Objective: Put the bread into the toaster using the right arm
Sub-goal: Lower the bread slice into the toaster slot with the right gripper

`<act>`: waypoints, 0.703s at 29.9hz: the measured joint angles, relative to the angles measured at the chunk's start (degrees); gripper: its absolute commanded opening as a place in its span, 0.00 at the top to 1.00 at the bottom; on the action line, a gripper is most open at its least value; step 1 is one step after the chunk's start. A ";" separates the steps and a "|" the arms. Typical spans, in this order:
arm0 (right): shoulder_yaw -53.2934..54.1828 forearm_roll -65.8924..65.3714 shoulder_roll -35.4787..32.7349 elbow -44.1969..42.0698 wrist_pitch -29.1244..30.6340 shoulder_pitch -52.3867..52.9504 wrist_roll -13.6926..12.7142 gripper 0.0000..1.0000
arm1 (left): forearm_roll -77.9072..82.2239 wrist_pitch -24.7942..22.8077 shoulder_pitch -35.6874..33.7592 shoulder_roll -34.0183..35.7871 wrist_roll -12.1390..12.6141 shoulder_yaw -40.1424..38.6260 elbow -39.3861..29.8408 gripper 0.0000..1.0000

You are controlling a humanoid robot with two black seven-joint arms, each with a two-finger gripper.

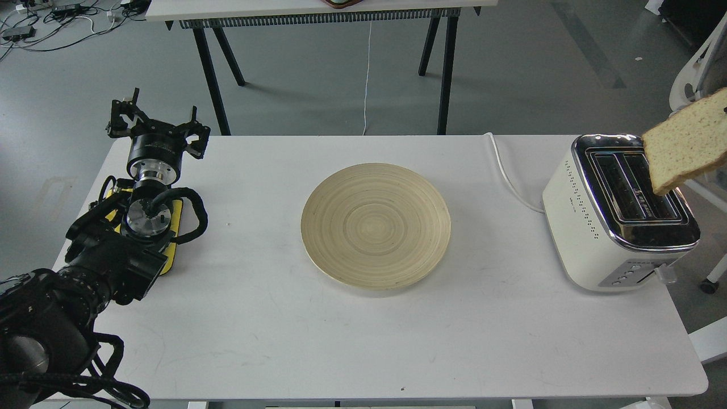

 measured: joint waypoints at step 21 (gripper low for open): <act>-2.16 -1.34 7.11 -3.95 -0.51 -1.22 -0.71 0.84 | 0.00 0.00 0.00 0.00 0.00 0.00 0.00 0.00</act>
